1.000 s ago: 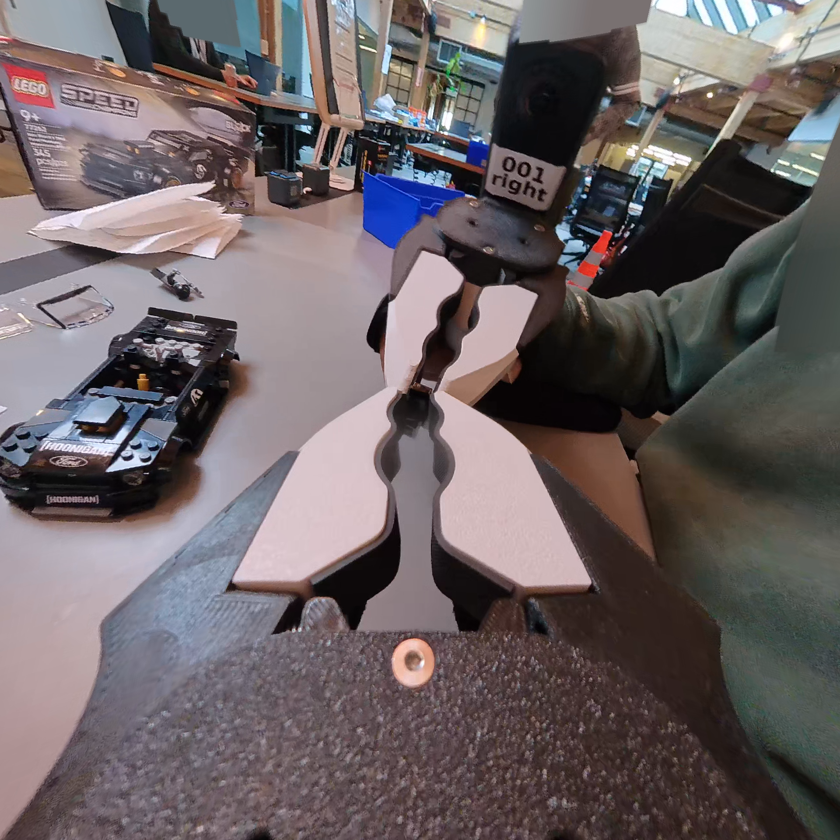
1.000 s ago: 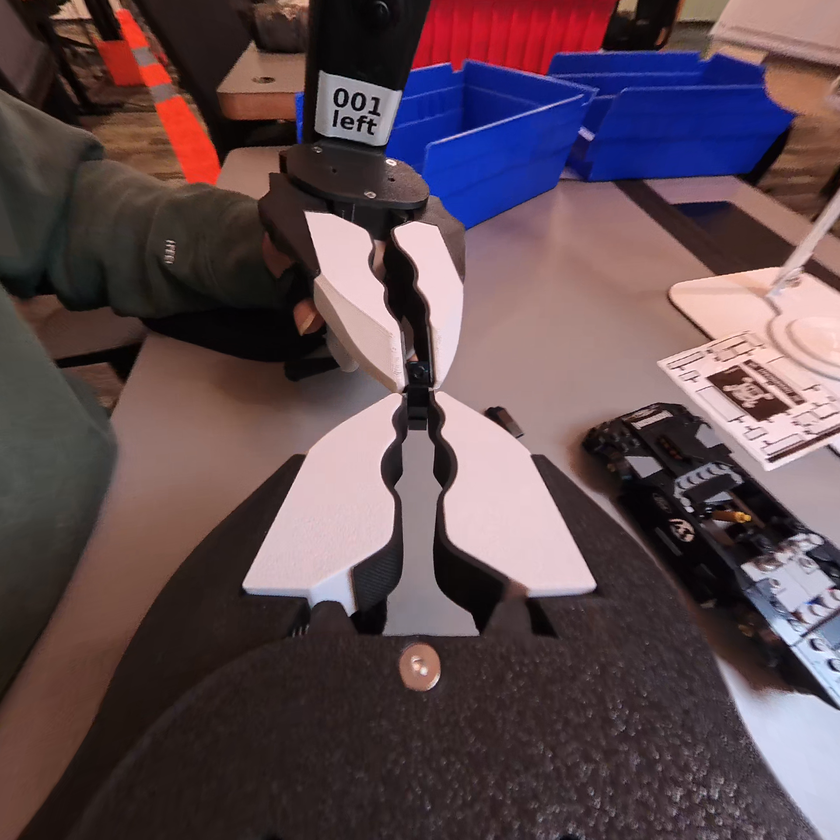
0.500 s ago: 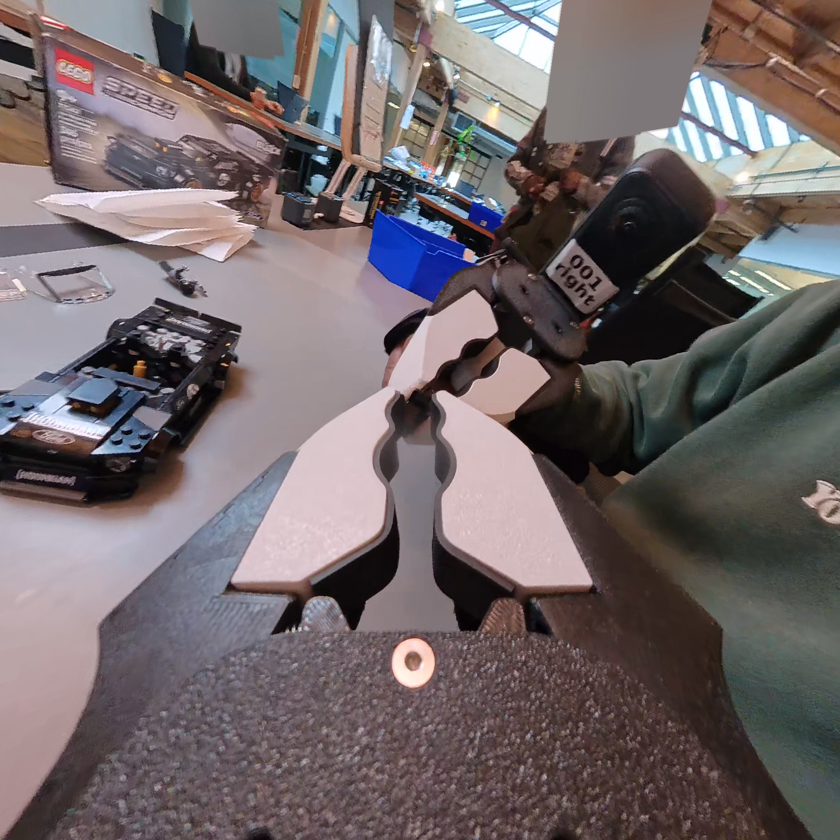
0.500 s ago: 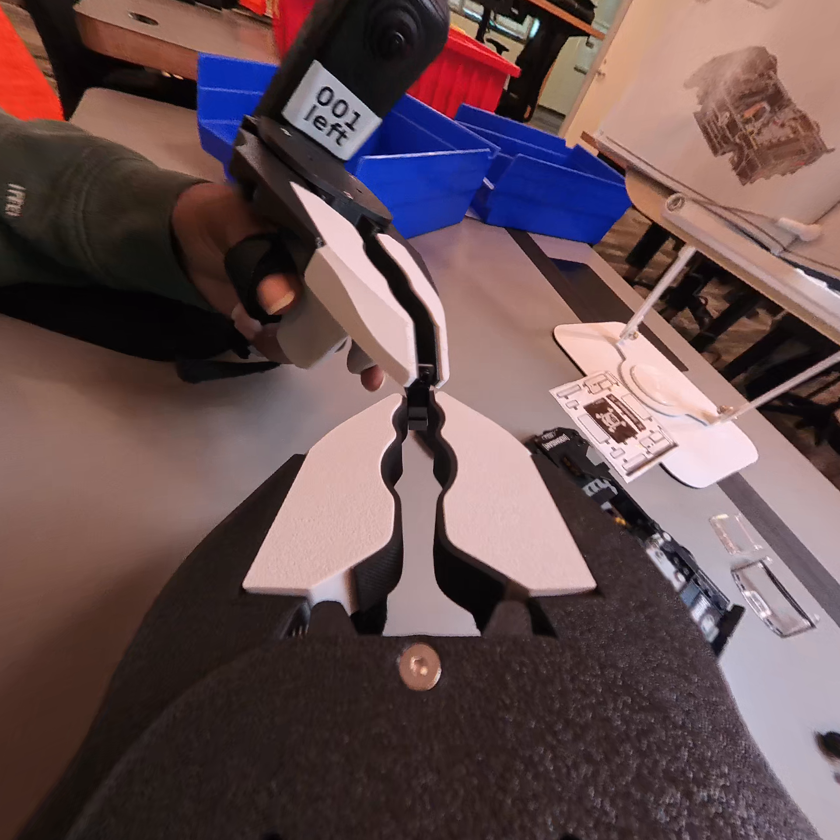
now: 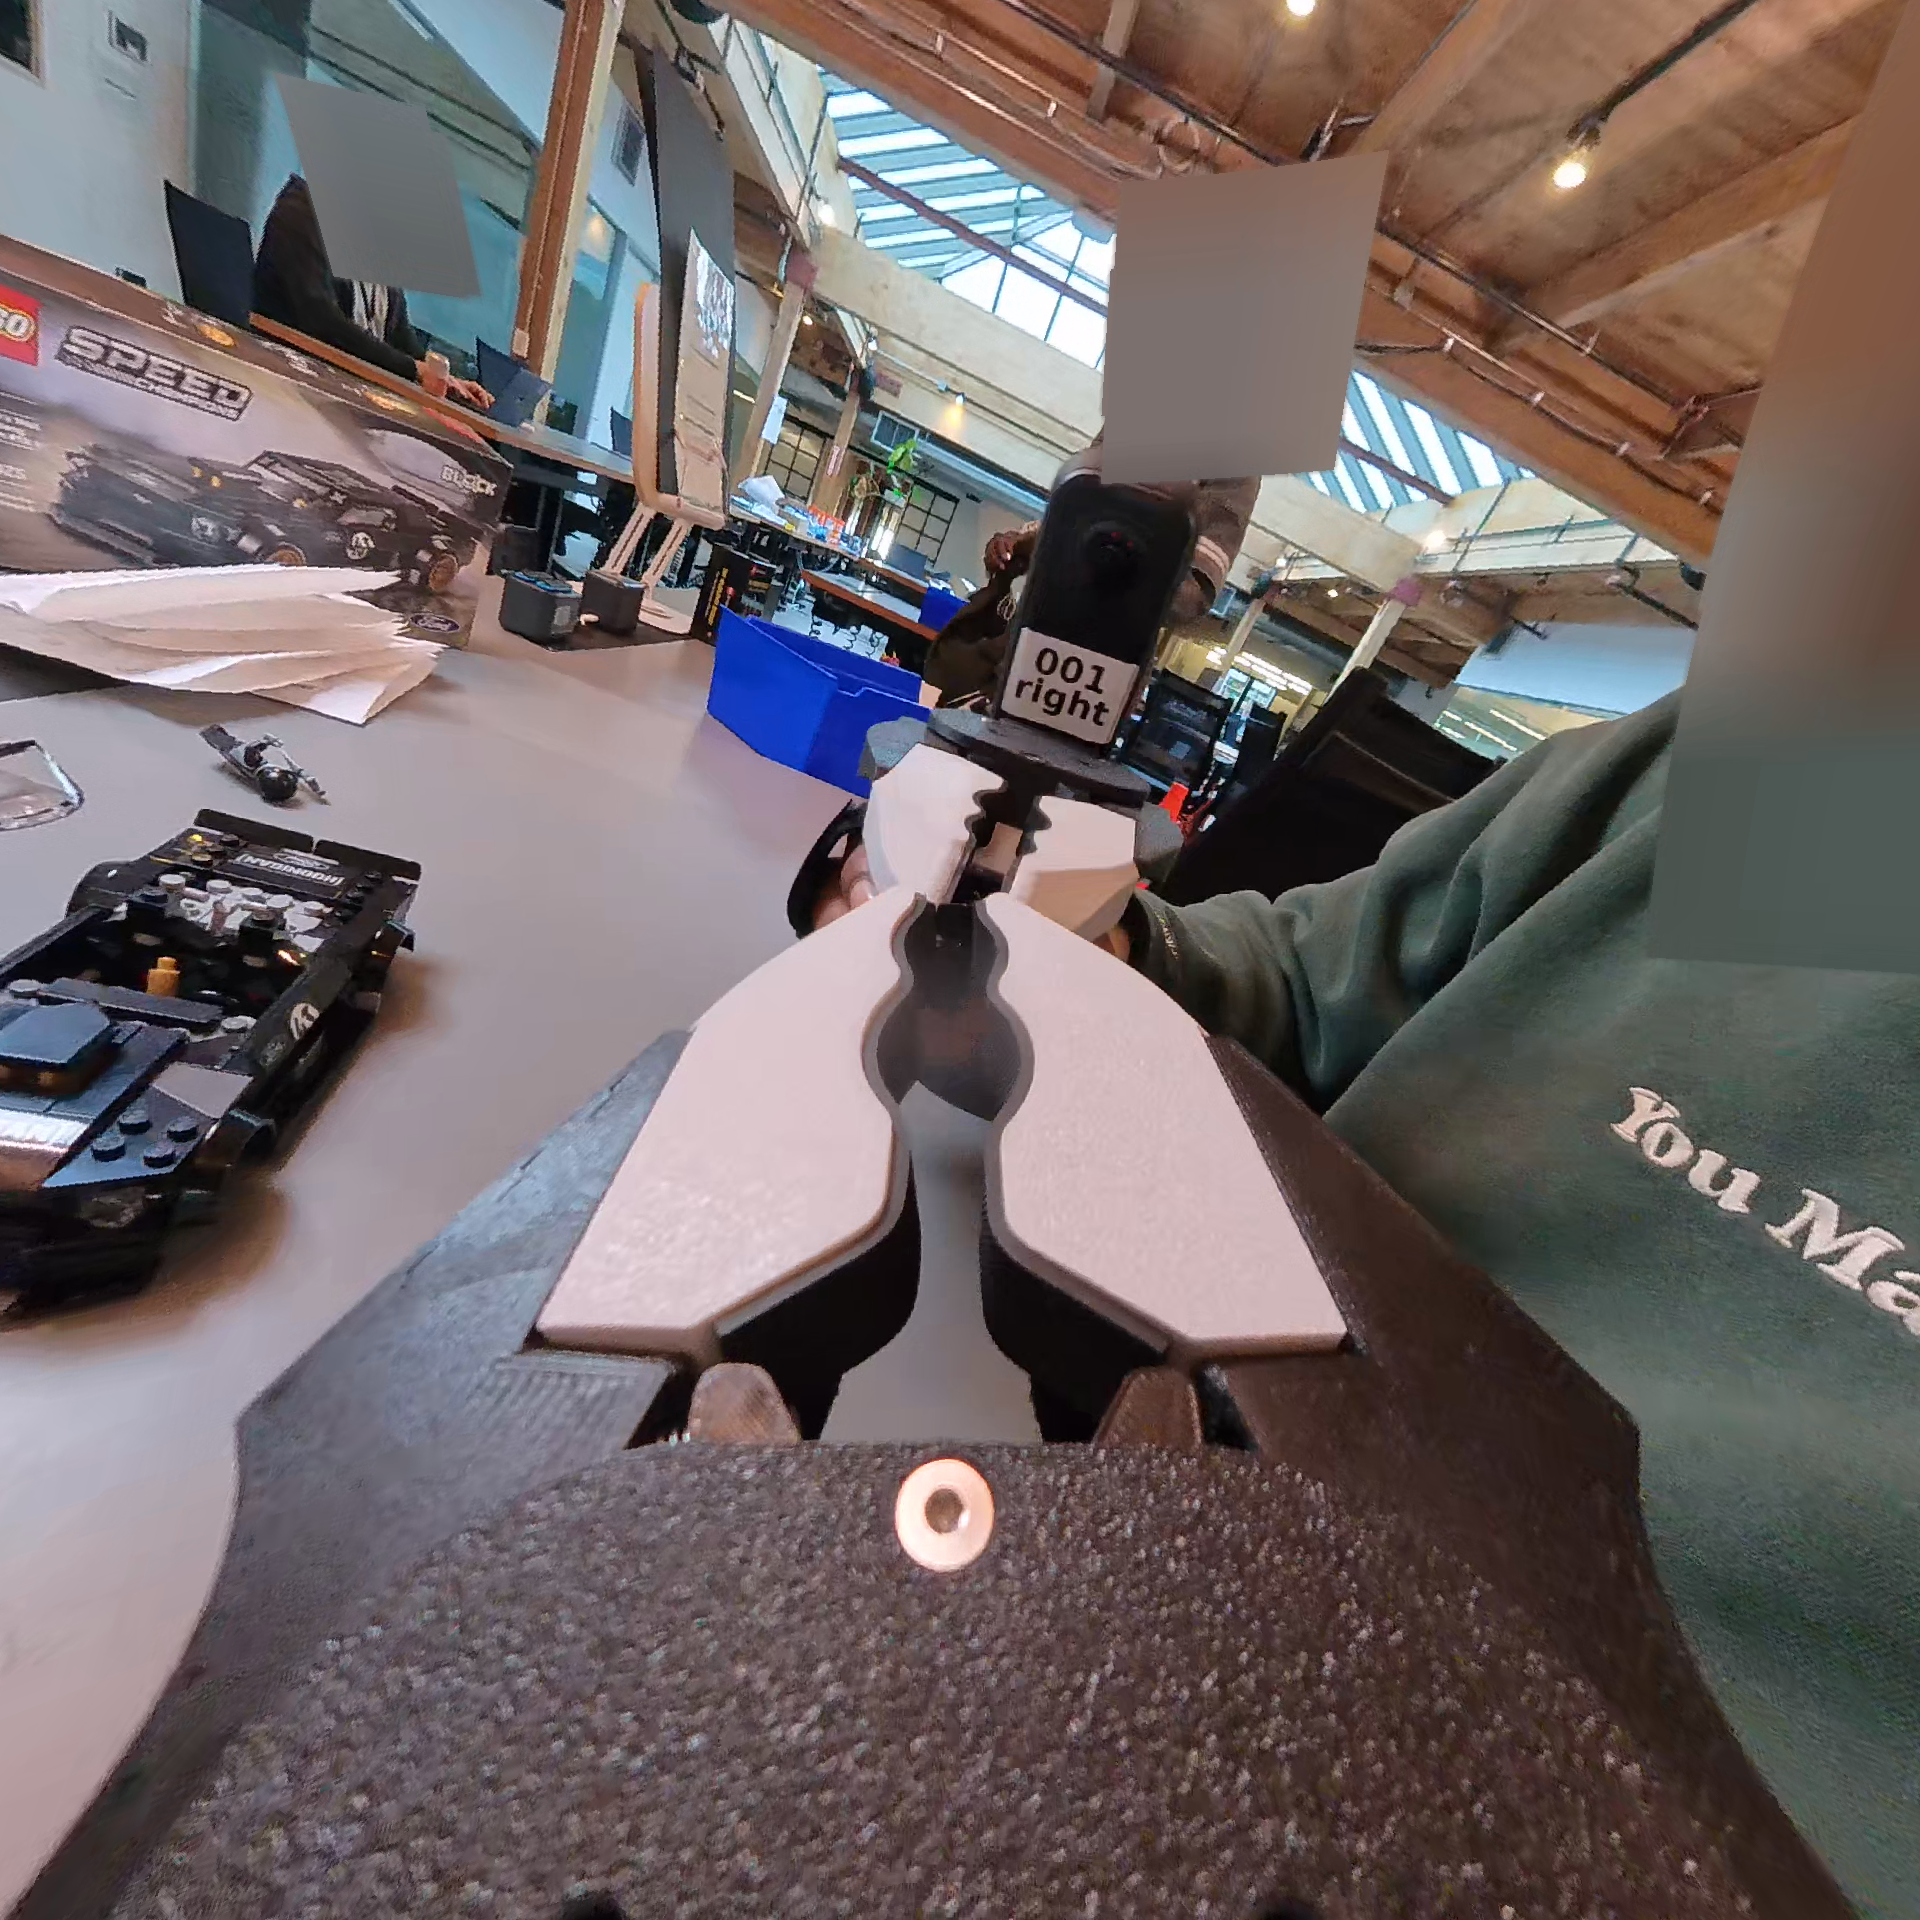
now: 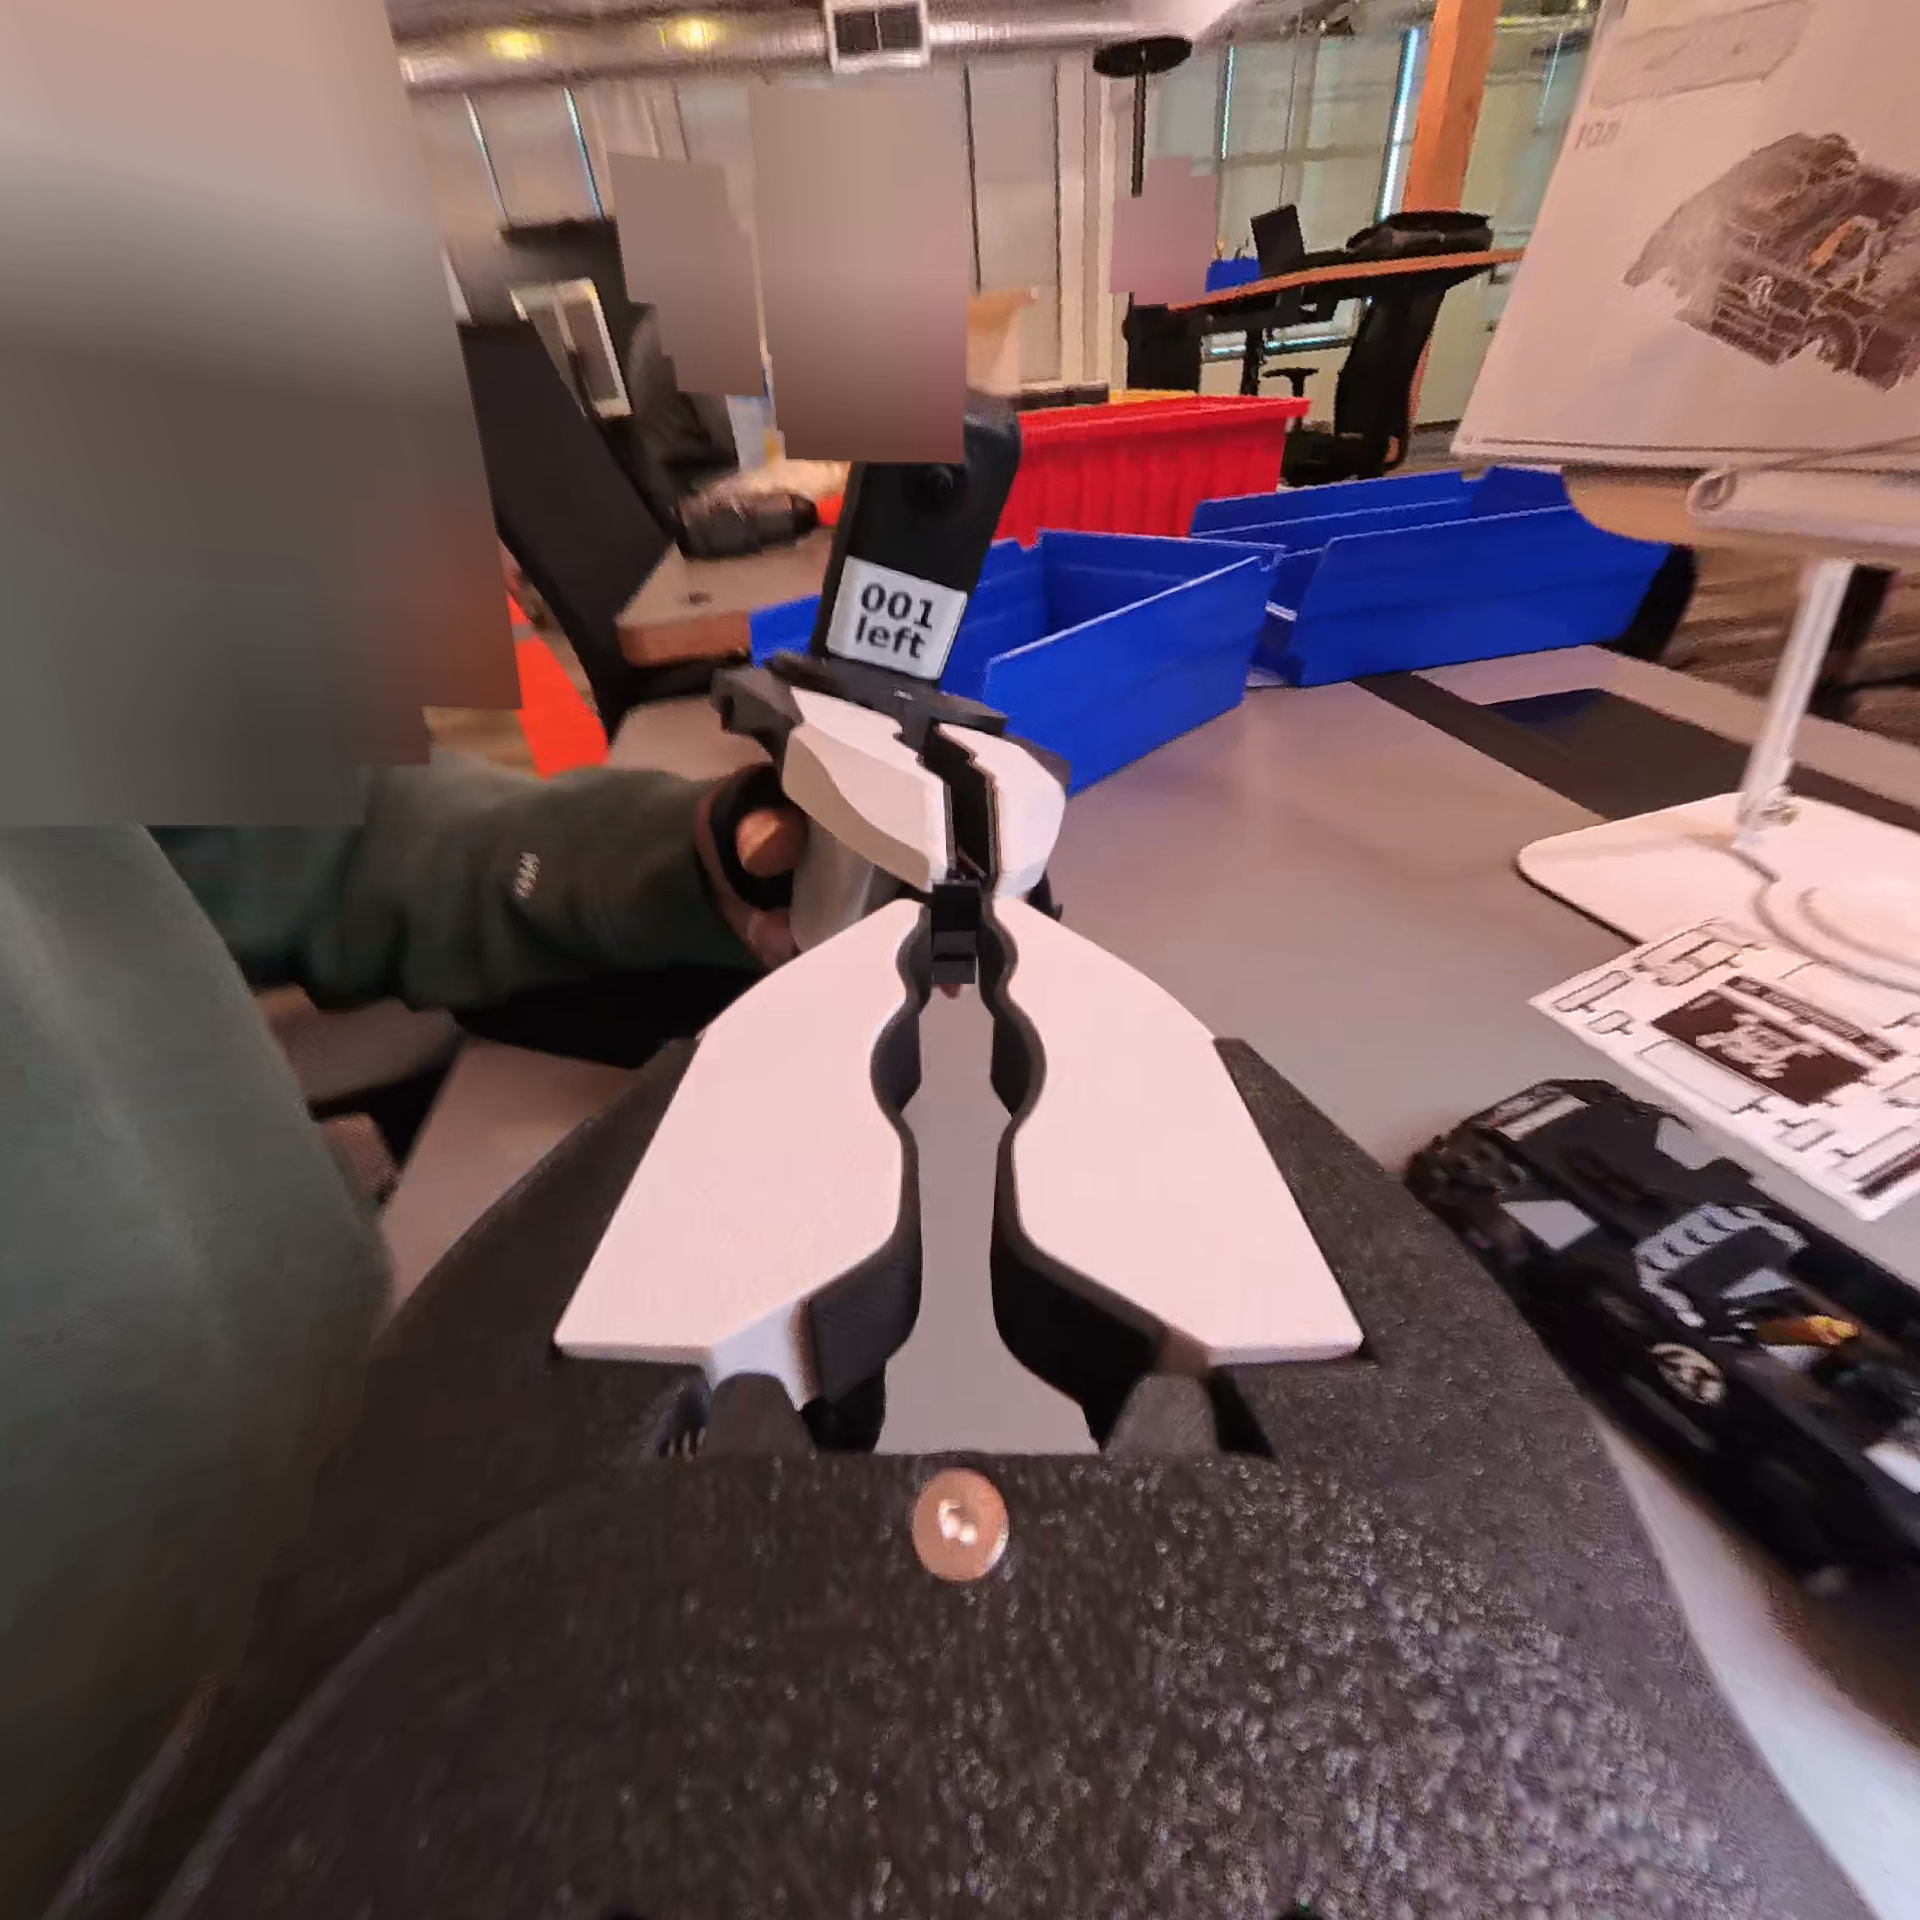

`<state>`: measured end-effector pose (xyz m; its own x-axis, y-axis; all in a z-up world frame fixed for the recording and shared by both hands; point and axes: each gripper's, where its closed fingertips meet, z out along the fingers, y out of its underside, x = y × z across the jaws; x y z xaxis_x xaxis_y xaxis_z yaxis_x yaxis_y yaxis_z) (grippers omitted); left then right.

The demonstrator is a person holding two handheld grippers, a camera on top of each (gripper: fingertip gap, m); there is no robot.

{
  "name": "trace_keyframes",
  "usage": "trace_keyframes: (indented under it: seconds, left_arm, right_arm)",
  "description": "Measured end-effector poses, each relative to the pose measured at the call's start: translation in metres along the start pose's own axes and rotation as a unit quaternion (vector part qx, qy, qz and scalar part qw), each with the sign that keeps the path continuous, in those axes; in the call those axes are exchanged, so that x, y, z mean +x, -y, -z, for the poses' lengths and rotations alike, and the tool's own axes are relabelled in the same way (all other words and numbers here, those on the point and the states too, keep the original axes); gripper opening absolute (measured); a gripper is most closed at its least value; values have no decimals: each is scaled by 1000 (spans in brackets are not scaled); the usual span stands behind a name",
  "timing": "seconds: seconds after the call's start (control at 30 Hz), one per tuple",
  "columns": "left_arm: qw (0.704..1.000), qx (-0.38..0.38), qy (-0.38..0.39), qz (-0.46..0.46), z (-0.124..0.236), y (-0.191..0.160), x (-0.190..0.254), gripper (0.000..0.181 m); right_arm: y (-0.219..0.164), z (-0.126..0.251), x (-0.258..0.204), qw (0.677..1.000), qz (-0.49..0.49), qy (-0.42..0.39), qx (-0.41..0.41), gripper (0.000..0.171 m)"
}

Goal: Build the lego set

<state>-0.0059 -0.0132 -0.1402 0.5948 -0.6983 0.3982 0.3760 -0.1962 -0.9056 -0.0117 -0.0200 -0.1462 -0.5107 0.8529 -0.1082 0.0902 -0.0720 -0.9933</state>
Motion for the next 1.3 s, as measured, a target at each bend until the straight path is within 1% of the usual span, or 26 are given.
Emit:
trace_keyframes:
  seconds: [0.13,0.27,0.33,0.37,0.43,0.5,0.57,0.67,0.8,0.87,1.0,1.07,1.1,1.17,1.2,1.23,1.3]
  left_arm:
    - [1000,6,5,-10,-1,1,0,7]
    - [1000,7,16,-22,1,2,-2,7]
    - [1000,18,23,-9,3,6,-6,7]
    - [999,29,27,4,5,9,-9,7]
    - [997,51,33,39,8,14,-14,6]
    - [993,76,46,82,10,16,-23,6]
    - [987,91,53,124,9,14,-30,6]
    - [980,101,54,159,7,11,-35,6]
    - [977,104,61,176,6,7,-39,6]
    - [974,111,62,186,6,7,-41,6]
    - [970,124,64,200,10,8,-44,6]
    - [967,136,60,207,12,11,-44,6]
    - [965,145,57,212,13,13,-44,6]
    - [958,169,41,226,15,18,-42,6]
    - [954,183,32,237,16,21,-41,6]
    - [948,197,23,248,16,24,-41,6]
    - [936,228,11,267,17,30,-40,6]
  right_arm:
    - [2,0,3,999,-45,10,13,8]
    - [-1,1,6,999,-43,5,1,8]
    - [-9,0,10,999,-29,-9,-28,8]
    - [-18,-1,13,998,-19,-18,-60,8]
    - [-49,-1,19,986,-7,-35,-162,8]
    - [-86,2,23,961,-4,-48,-273,8]
    - [-112,7,22,936,11,-50,-349,8]
    - [-129,13,20,908,37,-50,-415,8]
    - [-137,16,20,887,49,-48,-457,8]
    - [-138,15,20,886,47,-45,-459,9]
    - [-136,15,20,892,41,-40,-449,16]
    - [-126,13,24,906,36,-47,-419,23]
    - [-112,10,27,923,35,-57,-379,25]
    - [-70,0,32,961,18,-76,-264,25]
    - [-48,-3,35,975,5,-87,-205,25]
    - [-31,-5,38,983,-7,-101,-155,25]
    - [-15,-7,43,986,-15,-130,-105,24]
